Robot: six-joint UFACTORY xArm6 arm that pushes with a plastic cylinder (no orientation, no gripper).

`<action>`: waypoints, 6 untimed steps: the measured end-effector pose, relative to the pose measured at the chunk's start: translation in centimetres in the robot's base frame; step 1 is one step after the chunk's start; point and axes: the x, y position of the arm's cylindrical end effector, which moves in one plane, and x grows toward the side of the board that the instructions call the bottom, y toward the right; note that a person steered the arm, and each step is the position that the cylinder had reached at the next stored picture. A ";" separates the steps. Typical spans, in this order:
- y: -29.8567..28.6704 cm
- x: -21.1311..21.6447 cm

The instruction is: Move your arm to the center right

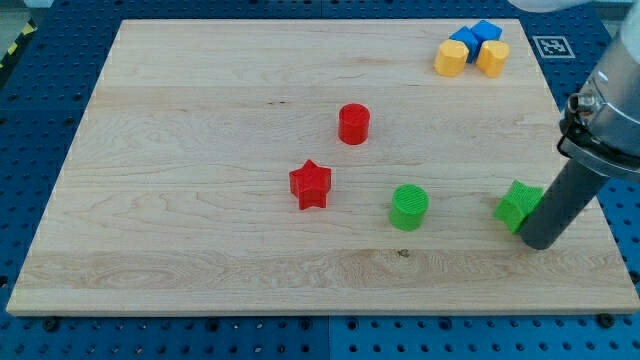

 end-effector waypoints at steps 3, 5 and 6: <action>0.4 2.8; 8.1 -2.7; 8.2 -10.3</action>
